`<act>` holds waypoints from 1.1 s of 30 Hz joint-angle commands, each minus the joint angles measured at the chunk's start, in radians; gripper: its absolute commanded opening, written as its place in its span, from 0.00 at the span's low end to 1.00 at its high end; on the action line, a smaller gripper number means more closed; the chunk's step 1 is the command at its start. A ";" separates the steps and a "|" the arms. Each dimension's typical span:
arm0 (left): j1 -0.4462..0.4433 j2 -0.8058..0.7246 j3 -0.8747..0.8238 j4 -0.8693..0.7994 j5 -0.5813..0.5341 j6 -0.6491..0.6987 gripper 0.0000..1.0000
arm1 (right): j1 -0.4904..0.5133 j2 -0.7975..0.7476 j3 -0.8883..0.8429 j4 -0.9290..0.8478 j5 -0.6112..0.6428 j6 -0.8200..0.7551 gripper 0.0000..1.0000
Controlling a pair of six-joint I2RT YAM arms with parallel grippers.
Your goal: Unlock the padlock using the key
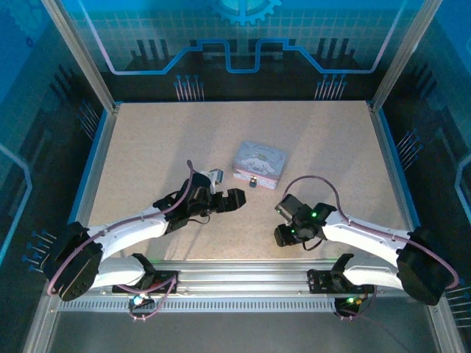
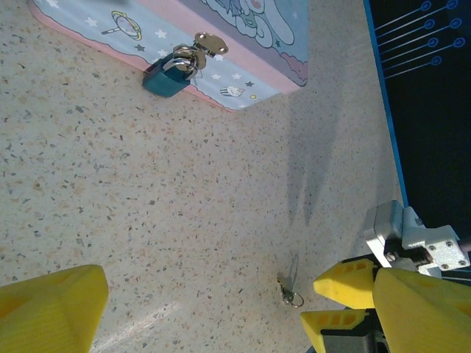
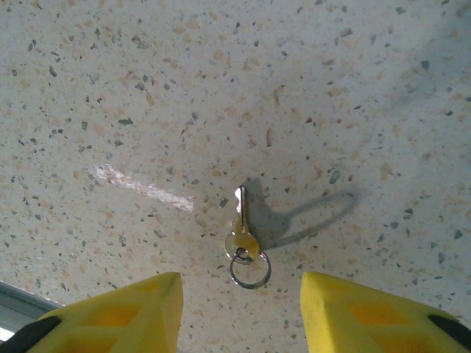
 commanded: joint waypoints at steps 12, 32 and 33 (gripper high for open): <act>-0.007 0.027 -0.003 0.027 -0.014 0.009 0.95 | 0.019 0.126 0.054 0.016 0.011 -0.027 0.44; -0.007 0.044 -0.005 0.035 -0.013 0.011 0.96 | 0.019 0.147 0.047 -0.003 -0.025 -0.030 0.34; -0.006 0.045 -0.005 0.035 -0.011 0.011 0.96 | 0.020 0.147 0.047 -0.001 -0.026 -0.030 0.33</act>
